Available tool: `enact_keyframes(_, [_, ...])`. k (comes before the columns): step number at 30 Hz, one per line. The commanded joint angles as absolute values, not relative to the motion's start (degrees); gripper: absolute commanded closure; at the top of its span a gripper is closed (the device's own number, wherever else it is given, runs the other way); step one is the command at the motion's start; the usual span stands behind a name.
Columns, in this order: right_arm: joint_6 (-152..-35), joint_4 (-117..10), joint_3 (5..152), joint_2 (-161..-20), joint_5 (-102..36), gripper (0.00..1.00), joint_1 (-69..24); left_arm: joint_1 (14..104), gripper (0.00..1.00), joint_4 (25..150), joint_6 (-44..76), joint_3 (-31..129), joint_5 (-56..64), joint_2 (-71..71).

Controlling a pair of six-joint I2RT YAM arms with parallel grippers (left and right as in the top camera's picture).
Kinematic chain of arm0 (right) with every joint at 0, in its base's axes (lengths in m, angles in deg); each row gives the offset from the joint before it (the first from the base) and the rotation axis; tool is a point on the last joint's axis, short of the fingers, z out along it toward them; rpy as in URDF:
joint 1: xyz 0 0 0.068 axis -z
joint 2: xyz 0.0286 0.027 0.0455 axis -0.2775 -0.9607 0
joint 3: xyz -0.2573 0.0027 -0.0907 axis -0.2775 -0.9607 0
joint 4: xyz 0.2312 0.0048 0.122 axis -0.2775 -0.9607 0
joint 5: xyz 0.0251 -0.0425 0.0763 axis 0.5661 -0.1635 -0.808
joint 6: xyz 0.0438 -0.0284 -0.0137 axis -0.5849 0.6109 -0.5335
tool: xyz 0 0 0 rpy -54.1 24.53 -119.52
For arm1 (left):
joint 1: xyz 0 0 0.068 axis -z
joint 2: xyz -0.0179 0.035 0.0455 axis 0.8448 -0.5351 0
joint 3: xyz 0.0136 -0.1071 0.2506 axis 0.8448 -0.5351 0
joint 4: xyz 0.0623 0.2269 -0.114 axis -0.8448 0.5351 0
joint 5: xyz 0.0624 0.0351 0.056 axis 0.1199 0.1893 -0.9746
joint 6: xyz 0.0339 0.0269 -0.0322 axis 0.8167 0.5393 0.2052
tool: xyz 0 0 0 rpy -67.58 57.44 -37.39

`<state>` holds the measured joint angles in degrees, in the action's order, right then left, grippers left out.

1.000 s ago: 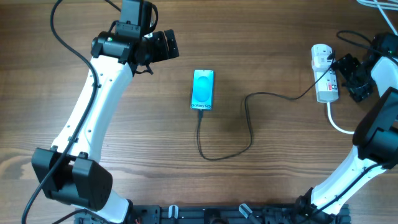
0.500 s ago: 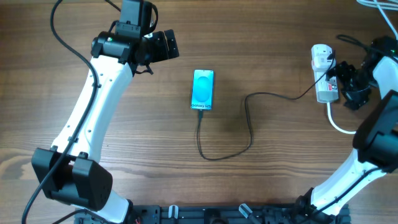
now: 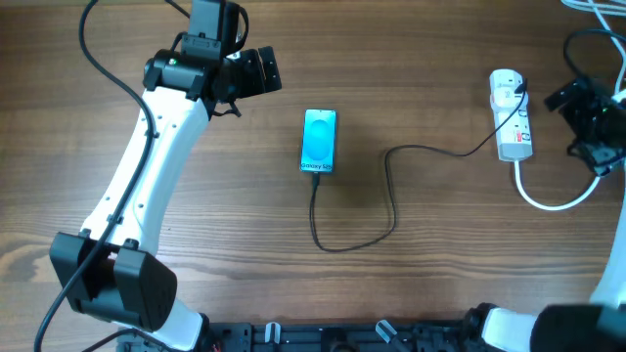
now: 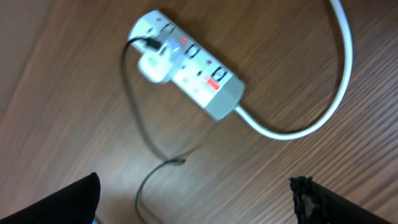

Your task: Plug charger to phone and switch on socket

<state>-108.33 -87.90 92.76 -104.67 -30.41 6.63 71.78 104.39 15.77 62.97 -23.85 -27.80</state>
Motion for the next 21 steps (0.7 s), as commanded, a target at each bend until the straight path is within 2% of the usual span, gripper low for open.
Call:
enact_keyframes(1, [-106.21,-90.24,92.57,-99.22,-29.62,0.00,2.37,71.67,0.00,104.24,16.05,62.93,-24.83,-28.23])
enact_keyframes(14, [-101.30,-100.29,92.33,-73.69,-28.59,0.00,0.01,71.67,0.00,104.24,16.07,62.93,-24.83,-28.23])
enact_keyframes(21, [-101.36,-98.79,81.55,-65.43,-28.62,0.00,0.01,71.67,0.00,104.24,16.05,62.93,-24.83,-28.23])
